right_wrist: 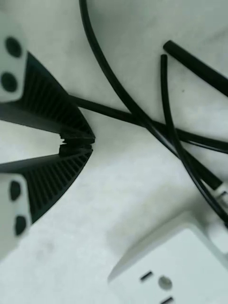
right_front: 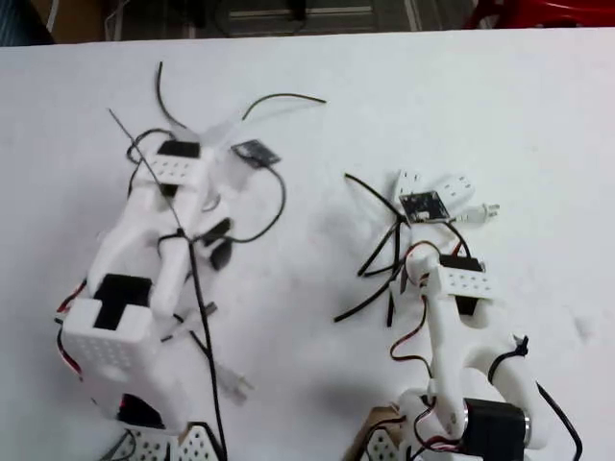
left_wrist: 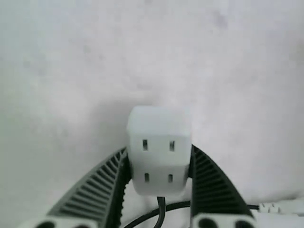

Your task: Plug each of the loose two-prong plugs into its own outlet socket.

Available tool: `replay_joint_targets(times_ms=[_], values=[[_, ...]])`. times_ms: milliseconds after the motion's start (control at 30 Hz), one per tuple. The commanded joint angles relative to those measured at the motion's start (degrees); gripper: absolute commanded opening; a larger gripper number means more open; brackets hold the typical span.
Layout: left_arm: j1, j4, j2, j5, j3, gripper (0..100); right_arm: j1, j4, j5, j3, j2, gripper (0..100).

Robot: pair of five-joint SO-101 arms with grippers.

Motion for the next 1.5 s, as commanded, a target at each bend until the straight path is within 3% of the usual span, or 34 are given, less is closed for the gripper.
replay_joint_targets(times_ms=[0, 167, 267, 367, 667, 800, 867, 1133, 1467], values=[[5.67, 2.2, -0.4, 1.14, -6.51, 7, -0.22, -0.75, 0.53, -0.26, -0.13, 2.5], [12.35, -0.35, 0.04, 3.96, -10.9, 7, -0.13, -0.75, 0.53, -0.26, -0.13, 2.5], [12.7, -2.9, 4.53, 11.69, -14.24, 7, -0.13, -0.75, 0.53, -0.26, -0.13, 2.5], [12.62, -2.64, 13.76, 13.27, -21.71, 7, -0.13, -0.75, 0.53, -0.26, -0.13, 2.5], [12.97, 11.16, 39.69, 8.88, -55.38, 7, -0.13, -0.84, 0.53, -0.35, -0.13, 2.5], [12.88, 19.78, 47.34, 9.32, -71.03, 17, 0.57, -0.84, 0.53, -0.44, -0.13, 2.5], [12.35, 20.4, 49.45, 9.41, -74.46, 21, 0.57, -0.84, 0.53, -0.53, -0.13, 2.5], [8.48, 20.4, 41.8, 8.09, -70.86, 23, 0.57, -0.84, 0.53, -0.53, -0.13, 2.5], [7.43, 20.4, 12.35, -3.96, -43.16, 23, 0.57, -0.84, 0.53, -0.53, -0.13, 2.5]])
